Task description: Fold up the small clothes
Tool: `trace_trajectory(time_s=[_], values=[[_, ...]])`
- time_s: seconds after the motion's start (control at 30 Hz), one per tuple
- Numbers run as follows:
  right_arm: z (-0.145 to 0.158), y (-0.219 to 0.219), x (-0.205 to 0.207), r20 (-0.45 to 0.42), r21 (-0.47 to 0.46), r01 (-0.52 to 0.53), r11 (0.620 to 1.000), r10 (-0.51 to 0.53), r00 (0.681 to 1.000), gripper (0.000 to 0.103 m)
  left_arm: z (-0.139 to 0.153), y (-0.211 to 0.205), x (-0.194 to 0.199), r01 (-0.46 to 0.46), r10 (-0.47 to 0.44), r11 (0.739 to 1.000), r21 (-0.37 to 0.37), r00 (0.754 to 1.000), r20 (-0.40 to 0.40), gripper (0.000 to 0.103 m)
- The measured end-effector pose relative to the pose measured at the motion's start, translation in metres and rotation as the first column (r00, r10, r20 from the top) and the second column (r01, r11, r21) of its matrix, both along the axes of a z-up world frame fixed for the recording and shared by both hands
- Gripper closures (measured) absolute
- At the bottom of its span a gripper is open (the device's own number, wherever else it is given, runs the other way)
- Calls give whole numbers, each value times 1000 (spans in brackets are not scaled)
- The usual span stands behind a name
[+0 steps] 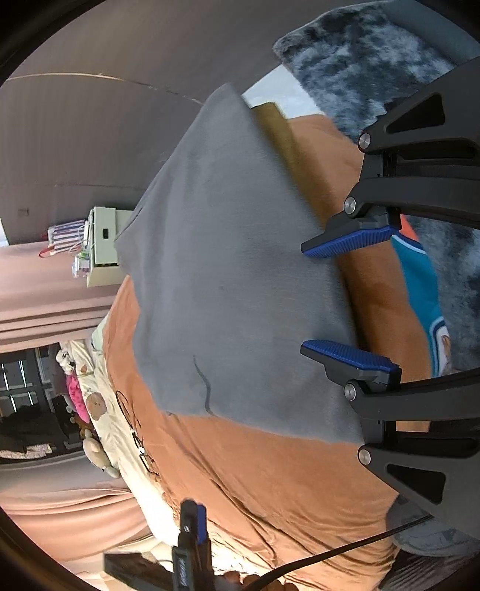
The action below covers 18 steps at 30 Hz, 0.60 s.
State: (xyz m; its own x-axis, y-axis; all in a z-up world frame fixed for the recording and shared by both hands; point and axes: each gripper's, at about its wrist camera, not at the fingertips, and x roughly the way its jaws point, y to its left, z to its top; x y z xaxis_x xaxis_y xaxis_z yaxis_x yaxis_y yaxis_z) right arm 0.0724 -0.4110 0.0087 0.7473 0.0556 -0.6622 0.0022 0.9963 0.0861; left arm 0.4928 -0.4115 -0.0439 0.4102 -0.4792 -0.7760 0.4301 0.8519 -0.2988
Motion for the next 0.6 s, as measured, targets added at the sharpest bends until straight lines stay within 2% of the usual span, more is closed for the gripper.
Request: trace_trajectory(time_s=[0.17,0.33,0.47,0.6], values=[[15,2,-22,5,31,23,999,-23,1000,60,17,31,-23,-24,24,1000,-8,999,23,45],[33,6,-51,34,37,56,998,-58,998,60,39,61,-46,-54,55,998,-17,996,68,29],[45,13,-80,56,37,73,997,-75,996,58,56,85,-65,-75,79,996,-45,992,94,24],[58,19,-97,59,44,91,995,-94,994,58,72,109,-85,-103,111,992,-66,986,126,12]])
